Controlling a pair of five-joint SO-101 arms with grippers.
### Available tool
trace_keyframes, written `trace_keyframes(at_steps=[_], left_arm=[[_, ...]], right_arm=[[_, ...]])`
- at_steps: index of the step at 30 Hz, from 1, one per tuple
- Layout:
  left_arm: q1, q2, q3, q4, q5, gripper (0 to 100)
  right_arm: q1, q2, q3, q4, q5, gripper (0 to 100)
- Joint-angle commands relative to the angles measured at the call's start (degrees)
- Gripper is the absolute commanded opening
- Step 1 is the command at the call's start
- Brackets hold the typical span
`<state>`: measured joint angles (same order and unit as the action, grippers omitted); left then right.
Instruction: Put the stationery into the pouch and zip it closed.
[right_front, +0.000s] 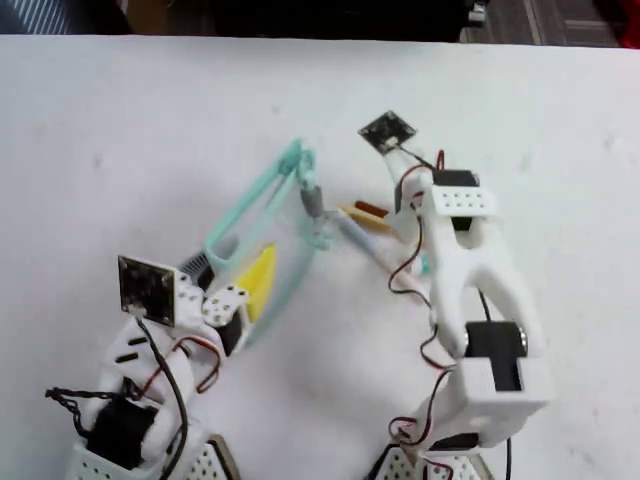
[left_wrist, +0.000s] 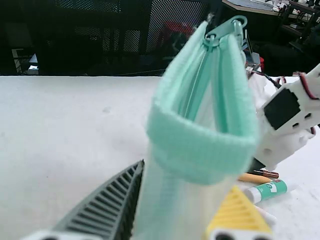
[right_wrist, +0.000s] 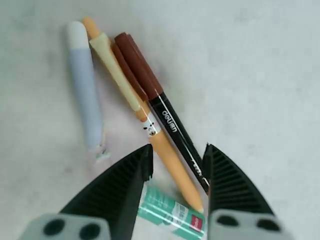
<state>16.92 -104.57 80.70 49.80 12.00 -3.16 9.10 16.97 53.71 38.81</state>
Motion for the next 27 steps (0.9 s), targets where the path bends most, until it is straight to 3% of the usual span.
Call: trace_keyframes(at_steps=[1, 7, 19, 27], left_arm=[[-0.4, 0.22, -1.41, 0.09, -0.35, 18], [-0.4, 0.22, -1.41, 0.09, -0.35, 18], [-0.31, 0.22, -1.58, 0.0, -0.62, 18], [-0.31, 0.22, -1.32, -1.41, -0.7, 18]], right_arm=[[-0.4, 1.01, -2.46, -3.65, 0.44, 15.2], [0.04, 5.67, -7.91, -4.35, 0.44, 15.2], [-0.04, 21.93, -24.62, 5.05, 0.35, 15.2], [0.13, 19.03, -26.02, 7.25, 0.09, 15.2]])
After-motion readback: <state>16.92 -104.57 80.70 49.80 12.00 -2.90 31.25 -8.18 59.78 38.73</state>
